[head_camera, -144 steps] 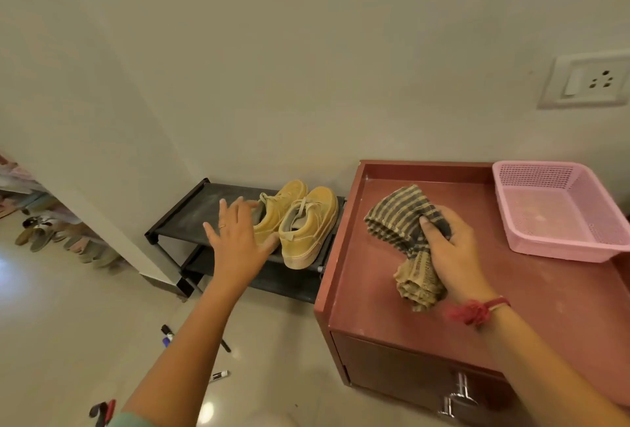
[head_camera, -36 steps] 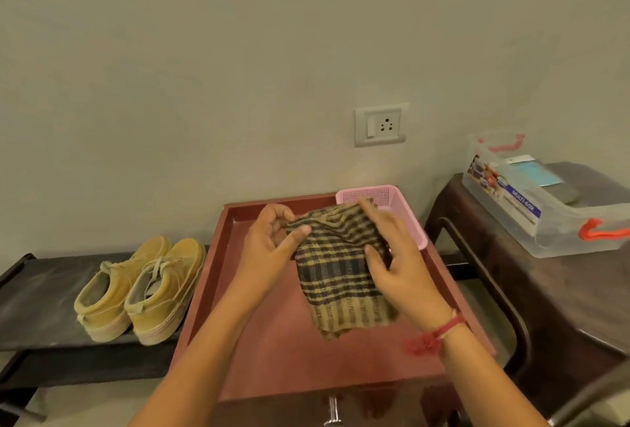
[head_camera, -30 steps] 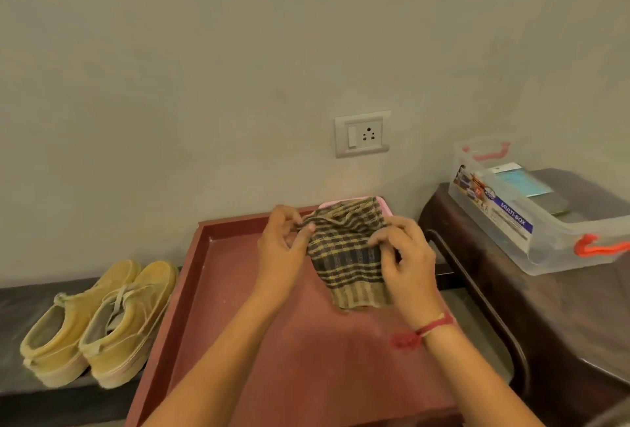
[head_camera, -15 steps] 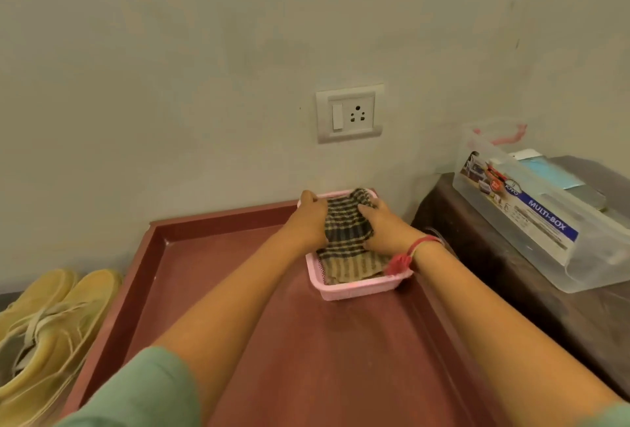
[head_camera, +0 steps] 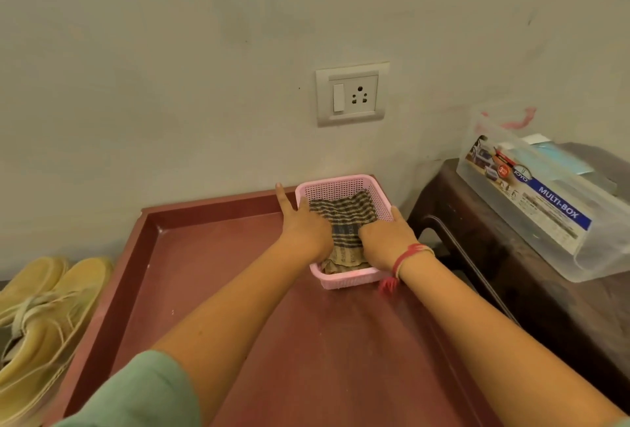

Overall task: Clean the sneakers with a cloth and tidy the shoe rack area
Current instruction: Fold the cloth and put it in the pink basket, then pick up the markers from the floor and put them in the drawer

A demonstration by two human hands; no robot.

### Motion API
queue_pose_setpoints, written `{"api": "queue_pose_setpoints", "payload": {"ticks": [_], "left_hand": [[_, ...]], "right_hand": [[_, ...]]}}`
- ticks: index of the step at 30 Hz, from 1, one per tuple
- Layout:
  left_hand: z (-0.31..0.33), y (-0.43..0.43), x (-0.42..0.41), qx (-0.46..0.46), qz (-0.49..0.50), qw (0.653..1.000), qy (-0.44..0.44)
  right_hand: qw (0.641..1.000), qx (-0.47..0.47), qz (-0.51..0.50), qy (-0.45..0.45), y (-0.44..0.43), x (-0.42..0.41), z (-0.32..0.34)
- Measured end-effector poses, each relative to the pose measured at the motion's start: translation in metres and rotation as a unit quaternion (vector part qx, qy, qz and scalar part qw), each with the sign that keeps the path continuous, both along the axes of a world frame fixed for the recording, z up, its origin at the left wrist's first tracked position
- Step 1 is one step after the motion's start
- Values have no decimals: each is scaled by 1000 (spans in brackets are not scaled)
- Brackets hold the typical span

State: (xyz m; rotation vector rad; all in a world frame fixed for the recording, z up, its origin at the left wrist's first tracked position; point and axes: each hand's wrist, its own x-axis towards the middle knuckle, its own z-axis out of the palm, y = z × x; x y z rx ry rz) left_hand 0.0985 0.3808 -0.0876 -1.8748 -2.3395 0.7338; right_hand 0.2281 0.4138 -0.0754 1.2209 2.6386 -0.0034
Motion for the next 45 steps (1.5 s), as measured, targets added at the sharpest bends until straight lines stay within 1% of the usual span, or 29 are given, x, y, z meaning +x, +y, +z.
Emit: {"api": "queue_pose_setpoints", "payload": {"ticks": [2,4,5,6,8,10,12,14,17,19,21,24,28,32,36,41,43,45], "left_hand": [[5,-2,3,-36,3,999,-11],[17,-12,3,-24,-6,997,-68],[24,-21,2,9,-12,994,-113],[33,-33,0,54,-15,986,-159],[50,-67,-2,154,-9,959,-239],[61,-109,-3,268,3,909,-318],[66,-157,-2,376,6,846,-378],[65,-205,-2,458,31,785,-417],[58,-272,1,539,81,707,-451],[50,-307,-3,568,119,668,-465],[39,-330,-16,591,154,639,-469],[27,-347,-46,622,197,596,-468],[18,-356,-89,634,268,582,-433],[25,-364,-116,641,323,549,-429],[53,-383,-129,616,386,547,-416],[107,-432,-123,551,503,522,-414],[135,-453,-113,524,547,508,-410],[166,-472,-99,507,590,482,-402]], "right_hand": [[999,-24,1,-38,-1,-3,7],[998,-38,2,-53,-6,-3,16],[999,-25,3,-32,-10,-1,20],[1000,4,4,14,-15,3,24],[986,58,-10,153,-33,12,32],[955,44,-29,292,-58,19,39],[923,-7,-13,385,-90,24,44],[882,-55,24,467,-125,24,46],[828,-92,38,552,-175,17,53],[811,-91,37,577,-198,5,54],[804,-105,45,583,-212,-13,47],[789,-154,57,592,-220,-50,29],[779,-206,79,587,-214,-102,3],[786,-243,104,559,-206,-140,10],[793,-291,104,526,-216,-160,44],[809,-350,107,461,-243,-168,122],[815,-375,112,427,-254,-167,157],[824,-388,128,393,-264,-165,192]]}}
